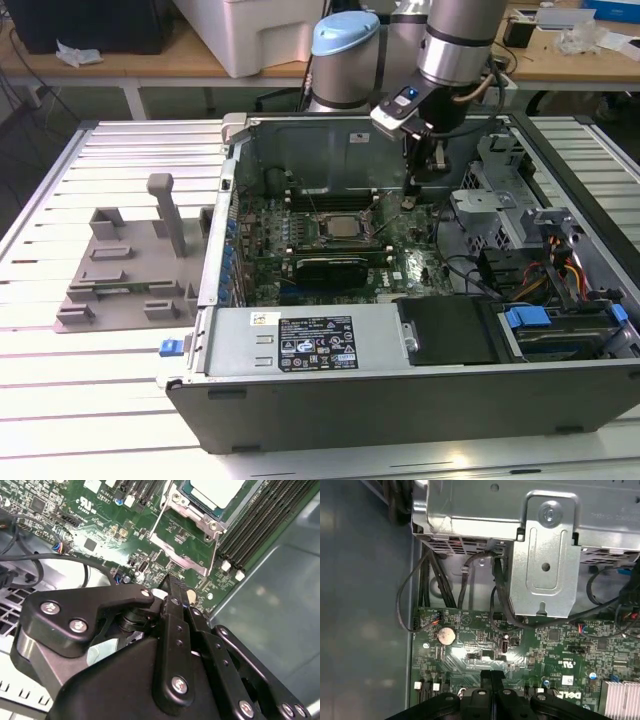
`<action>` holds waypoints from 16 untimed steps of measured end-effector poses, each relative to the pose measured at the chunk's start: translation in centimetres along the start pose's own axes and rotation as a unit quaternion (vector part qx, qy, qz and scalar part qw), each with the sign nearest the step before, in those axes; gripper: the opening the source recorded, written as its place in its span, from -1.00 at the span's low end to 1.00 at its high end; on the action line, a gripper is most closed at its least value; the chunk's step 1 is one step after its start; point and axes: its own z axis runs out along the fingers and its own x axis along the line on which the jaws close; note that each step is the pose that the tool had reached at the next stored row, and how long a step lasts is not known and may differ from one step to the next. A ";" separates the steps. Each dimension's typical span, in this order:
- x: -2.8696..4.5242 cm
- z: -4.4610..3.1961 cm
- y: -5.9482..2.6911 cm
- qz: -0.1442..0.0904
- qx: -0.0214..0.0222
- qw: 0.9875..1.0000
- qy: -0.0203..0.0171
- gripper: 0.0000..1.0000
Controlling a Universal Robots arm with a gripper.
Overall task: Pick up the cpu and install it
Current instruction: 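Close the cpu cover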
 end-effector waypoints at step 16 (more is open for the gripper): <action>0.17 2.00 -2.47 0.000 0.000 1.000 0.000 -0.79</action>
